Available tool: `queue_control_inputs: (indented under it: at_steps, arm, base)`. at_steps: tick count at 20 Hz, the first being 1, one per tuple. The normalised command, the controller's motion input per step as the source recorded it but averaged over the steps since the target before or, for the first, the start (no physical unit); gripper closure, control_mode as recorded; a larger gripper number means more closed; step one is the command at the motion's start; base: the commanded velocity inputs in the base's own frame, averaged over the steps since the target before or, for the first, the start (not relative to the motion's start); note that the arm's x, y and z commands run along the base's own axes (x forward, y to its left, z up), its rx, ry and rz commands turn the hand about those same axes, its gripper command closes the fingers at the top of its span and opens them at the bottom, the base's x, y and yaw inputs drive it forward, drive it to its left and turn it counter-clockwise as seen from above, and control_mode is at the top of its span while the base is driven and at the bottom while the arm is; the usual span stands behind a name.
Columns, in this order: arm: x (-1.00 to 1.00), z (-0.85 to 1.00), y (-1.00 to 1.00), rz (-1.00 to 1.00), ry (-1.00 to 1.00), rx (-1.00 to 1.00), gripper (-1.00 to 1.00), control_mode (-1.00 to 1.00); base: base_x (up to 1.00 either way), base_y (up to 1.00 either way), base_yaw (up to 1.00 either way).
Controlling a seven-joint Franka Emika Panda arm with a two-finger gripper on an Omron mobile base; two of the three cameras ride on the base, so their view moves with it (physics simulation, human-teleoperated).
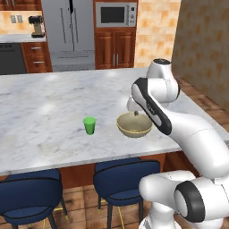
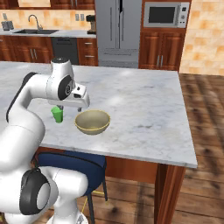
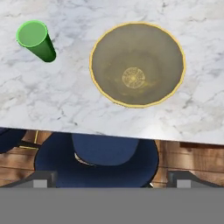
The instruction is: Place the cup inside the bowl on the dining table and move the bowl to any counter.
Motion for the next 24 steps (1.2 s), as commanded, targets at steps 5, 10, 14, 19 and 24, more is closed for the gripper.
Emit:
queue_control_inputs:
  at_steps: [5, 10, 14, 19, 24]
  arm:
    - [0.3, -0.05, 0.1, 0.0, 0.03, 0.0, -1.0, -1.0]
    - [0.26, -0.02, 0.21, 0.0, 0.0, 0.0, -1.0, -1.0]
    - [0.01, -0.14, 0.29, 0.0, 0.01, 0.0, -1.0, -1.0]
    - [0.16, -0.1, 0.44, 0.0, 0.0, 0.0, -1.0, -1.0]
    - [0.12, -0.03, 0.37, 0.0, 0.0, 0.0, -1.0, -1.0]
  base:
    - [0.0, 0.0, 0.0]
    - [0.0, 0.0, 0.0]
    - [0.0, 0.0, 0.0]
    - [0.0, 0.0, 0.0]
    - [0.0, 0.0, 0.0]
